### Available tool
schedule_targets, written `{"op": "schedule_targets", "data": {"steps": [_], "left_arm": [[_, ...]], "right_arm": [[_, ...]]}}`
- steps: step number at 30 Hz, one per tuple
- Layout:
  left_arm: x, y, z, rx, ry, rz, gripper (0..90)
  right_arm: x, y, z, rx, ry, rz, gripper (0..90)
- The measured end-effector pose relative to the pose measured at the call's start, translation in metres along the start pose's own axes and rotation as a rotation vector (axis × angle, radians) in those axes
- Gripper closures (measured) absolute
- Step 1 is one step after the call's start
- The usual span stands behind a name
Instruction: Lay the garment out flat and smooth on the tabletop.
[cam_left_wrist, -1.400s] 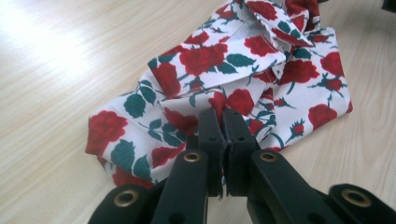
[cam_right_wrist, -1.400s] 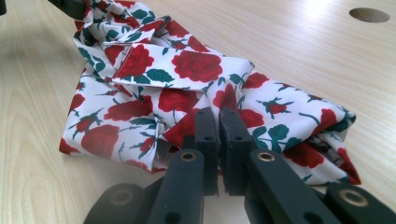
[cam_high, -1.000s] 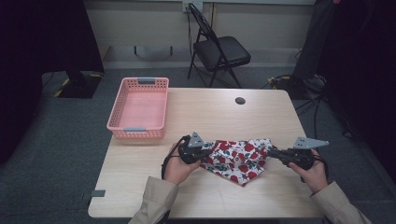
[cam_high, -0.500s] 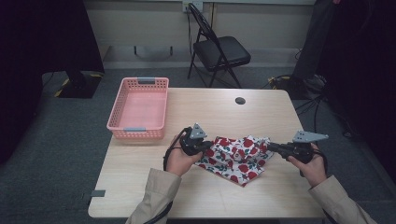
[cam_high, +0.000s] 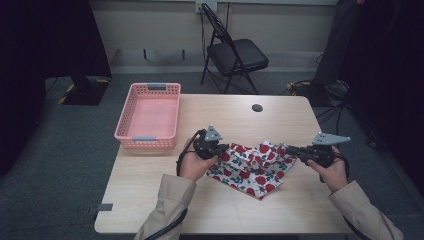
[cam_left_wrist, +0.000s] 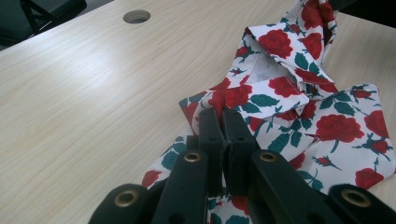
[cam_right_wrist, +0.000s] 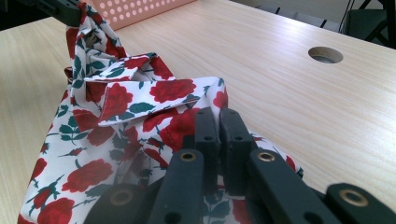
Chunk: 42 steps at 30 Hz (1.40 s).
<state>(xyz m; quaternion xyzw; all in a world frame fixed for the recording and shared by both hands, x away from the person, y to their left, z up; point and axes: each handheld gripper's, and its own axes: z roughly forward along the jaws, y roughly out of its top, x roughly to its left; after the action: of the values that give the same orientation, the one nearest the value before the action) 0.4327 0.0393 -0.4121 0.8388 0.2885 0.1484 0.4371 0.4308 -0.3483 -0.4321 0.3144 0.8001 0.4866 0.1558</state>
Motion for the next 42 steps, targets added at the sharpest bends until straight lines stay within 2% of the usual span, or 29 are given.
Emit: {"op": "schedule_targets", "data": {"steps": [11, 26, 36, 40, 42], "left_arm": [[0.006, 0.006, 0.002, 0.005, 0.025, 0.013, 88.0], [0.024, 0.021, 0.010, -0.003, 0.025, -0.010, 88.0], [0.040, 0.033, 0.020, -0.002, 0.031, -0.026, 88.0], [0.050, 0.039, 0.026, -0.015, 0.055, -0.039, 88.0], [0.055, 0.042, 0.029, -0.030, 0.079, -0.050, 88.1]], "right_arm": [[-0.007, 0.008, 0.005, 0.002, -0.016, 0.000, 86.9], [-0.024, 0.020, 0.014, -0.005, -0.039, 0.019, 86.8], [-0.037, 0.033, 0.028, 0.005, -0.058, 0.033, 86.9], [-0.047, 0.043, 0.039, 0.002, -0.085, 0.043, 87.0], [-0.055, 0.051, 0.045, -0.016, -0.118, 0.070, 87.1]]}}
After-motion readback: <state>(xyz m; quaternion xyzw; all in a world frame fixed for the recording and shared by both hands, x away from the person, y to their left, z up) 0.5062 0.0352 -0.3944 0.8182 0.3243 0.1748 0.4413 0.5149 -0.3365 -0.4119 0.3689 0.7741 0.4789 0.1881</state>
